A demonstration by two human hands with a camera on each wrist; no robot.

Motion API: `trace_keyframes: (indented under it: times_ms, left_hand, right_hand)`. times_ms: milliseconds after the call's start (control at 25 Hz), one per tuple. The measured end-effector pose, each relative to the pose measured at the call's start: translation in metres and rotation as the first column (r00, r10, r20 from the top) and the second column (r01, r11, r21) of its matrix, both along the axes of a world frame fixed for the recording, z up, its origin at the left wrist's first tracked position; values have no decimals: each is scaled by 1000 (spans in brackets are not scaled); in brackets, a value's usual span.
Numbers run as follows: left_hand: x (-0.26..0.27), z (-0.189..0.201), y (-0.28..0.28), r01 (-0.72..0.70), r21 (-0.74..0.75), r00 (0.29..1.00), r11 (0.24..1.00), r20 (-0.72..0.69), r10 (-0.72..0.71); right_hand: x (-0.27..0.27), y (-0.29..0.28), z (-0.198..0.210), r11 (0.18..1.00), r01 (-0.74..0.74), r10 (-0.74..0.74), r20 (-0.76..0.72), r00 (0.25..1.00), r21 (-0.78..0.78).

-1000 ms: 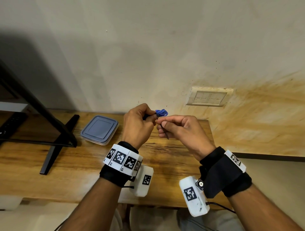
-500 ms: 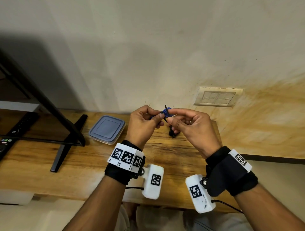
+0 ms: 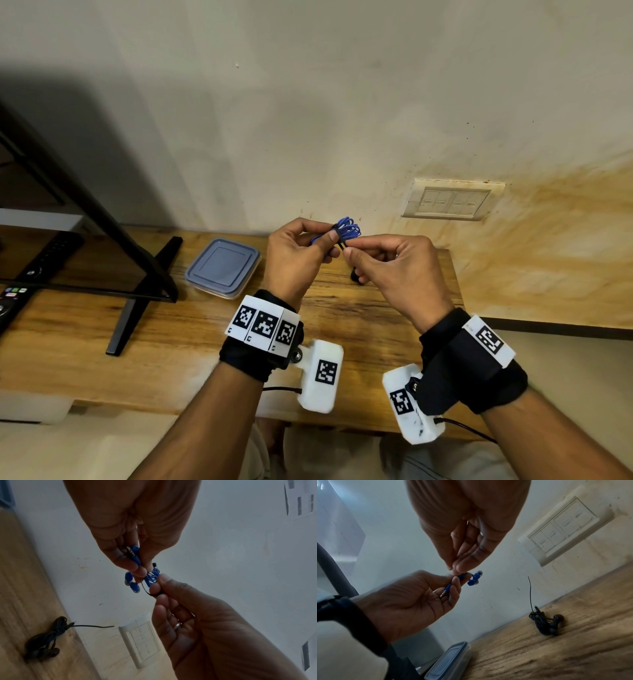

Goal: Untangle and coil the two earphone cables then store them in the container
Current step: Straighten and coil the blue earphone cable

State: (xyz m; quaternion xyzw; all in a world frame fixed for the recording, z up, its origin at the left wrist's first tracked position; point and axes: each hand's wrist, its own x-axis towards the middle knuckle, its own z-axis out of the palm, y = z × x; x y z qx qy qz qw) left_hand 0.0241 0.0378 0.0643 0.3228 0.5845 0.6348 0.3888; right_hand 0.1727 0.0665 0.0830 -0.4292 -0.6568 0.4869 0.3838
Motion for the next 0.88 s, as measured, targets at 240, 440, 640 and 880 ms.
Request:
trace_keyframes:
  times_ms: [240,440,640,880]
  left_hand:
    - [3,0,0,1,-1,1000,1000,-5,-1]
    - [3,2,-2,3,-18,1000,1000,1,-3]
    - [5,3,-2,7,-27,999,1000,-37,-8]
    - [8,3,-3,57,-27,946,998,-317,-63]
  right_hand:
    - [0,-1,1,1000,15,-15,1,1000,-22]
    - [-1,0,0,999,31,-31,24,999,-19]
    - [0,0,0,999,28,-28,12,1000,-22]
    - [-2,0,-2,995,100,-100,13,995,15]
